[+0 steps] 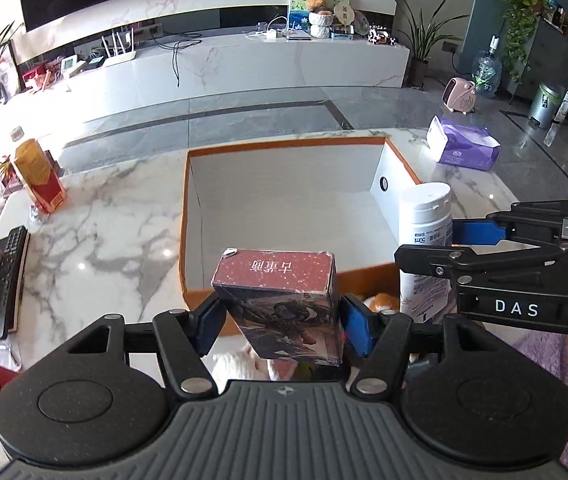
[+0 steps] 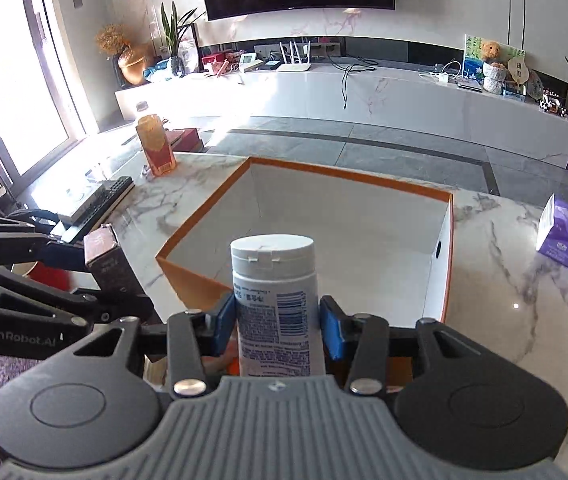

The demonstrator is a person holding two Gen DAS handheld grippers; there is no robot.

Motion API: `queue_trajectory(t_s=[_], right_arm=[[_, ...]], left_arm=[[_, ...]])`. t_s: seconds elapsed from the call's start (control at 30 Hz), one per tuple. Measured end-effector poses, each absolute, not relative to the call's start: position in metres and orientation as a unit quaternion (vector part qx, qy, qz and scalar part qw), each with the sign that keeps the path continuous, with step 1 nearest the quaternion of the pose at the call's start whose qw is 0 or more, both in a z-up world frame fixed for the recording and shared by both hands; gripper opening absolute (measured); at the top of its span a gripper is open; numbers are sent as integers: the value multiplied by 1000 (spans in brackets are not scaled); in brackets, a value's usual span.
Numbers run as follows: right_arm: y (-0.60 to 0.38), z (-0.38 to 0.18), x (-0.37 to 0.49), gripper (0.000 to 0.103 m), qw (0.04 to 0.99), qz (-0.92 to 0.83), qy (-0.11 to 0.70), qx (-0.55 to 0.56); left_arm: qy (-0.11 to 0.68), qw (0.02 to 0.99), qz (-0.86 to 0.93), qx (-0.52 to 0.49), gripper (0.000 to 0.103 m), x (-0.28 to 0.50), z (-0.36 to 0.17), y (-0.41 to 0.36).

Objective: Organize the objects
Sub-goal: 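Carry the card box and lotion bottle over the orange box with both tools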

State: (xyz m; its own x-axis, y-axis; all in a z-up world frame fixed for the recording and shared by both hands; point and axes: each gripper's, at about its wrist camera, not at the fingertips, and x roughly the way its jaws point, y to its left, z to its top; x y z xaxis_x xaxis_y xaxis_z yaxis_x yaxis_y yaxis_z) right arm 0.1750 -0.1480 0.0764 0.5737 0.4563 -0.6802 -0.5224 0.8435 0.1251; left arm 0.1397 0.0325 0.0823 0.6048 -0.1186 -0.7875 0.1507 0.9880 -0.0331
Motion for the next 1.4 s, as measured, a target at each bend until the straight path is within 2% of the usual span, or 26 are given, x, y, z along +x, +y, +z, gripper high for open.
queue_trajectory(t_s=[0.2, 0.43, 0.57, 0.77, 1.0, 1.4], right_arm=[[-137, 82, 221, 47, 895, 253, 366, -29], [-128, 58, 275, 47, 889, 226, 397, -11], [-122, 43, 299, 47, 884, 212, 417, -9], [-115, 8, 326, 47, 868, 198, 455, -6], [-111, -22, 335, 47, 851, 197, 487, 2], [-102, -40, 339, 48, 840, 194, 507, -4]], left_arm=[[432, 897, -83, 30, 73, 184, 82, 32], [451, 887, -90, 49, 73, 234, 57, 29], [492, 865, -85, 53, 73, 260, 29, 28], [569, 809, -84, 120, 73, 284, -18, 16], [613, 772, -74, 148, 72, 287, -45, 14], [616, 761, -57, 195, 72, 271, -71, 1]])
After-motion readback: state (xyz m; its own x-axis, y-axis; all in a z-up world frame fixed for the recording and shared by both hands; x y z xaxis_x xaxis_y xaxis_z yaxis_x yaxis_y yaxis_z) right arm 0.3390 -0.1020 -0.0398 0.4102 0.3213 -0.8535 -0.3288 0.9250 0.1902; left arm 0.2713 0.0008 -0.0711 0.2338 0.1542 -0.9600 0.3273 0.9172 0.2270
